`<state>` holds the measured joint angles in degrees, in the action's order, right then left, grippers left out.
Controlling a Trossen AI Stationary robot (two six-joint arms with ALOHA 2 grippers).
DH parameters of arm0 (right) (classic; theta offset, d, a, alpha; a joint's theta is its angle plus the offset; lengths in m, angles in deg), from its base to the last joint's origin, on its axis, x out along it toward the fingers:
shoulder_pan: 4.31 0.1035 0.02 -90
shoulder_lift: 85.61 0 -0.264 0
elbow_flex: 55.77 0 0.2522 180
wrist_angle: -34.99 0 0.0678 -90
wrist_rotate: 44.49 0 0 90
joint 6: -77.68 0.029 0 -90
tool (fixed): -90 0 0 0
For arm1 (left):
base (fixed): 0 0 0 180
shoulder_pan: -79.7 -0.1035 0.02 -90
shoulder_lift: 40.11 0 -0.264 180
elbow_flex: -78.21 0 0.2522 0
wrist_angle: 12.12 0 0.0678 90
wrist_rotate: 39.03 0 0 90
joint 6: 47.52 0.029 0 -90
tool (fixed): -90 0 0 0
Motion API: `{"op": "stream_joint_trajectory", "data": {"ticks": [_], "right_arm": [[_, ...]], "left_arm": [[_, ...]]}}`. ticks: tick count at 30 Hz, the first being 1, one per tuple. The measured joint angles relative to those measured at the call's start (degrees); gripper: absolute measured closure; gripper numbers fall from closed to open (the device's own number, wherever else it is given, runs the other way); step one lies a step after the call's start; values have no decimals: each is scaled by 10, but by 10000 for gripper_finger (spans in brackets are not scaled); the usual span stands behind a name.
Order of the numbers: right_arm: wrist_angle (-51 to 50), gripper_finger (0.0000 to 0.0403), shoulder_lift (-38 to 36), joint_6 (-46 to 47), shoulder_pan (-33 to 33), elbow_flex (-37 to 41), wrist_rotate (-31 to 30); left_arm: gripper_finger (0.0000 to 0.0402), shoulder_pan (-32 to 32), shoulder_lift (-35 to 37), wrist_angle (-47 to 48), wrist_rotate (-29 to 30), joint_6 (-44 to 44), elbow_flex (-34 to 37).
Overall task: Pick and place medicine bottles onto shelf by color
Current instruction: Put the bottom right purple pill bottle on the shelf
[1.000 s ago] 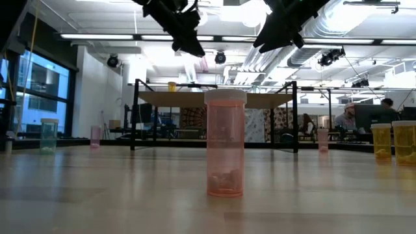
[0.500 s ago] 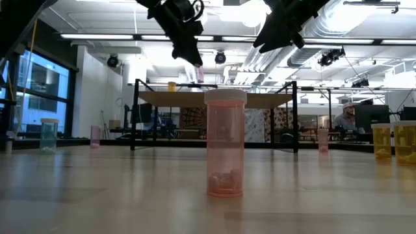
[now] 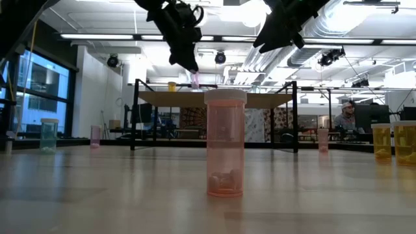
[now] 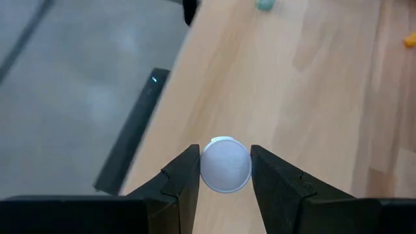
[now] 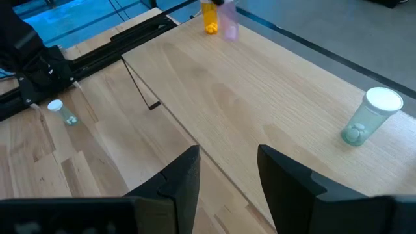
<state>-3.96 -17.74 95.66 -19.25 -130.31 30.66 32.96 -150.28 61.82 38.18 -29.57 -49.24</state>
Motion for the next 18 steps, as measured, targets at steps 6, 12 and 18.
{"op": "stream_joint_trajectory", "data": {"ticks": [6, 12, 18], "right_arm": [[0, 256, 0, 0, 0, 0, 0], [0, 256, 0, 0, 0, 0, 0], [0, 256, 0, 0, 0, 0, 0]], "left_arm": [[284, 0, -11, 2, -20, 1, 0], [284, -7, -11, -7, -21, 2, 0], [284, -15, -25, -4, -20, 1, 0]]}}
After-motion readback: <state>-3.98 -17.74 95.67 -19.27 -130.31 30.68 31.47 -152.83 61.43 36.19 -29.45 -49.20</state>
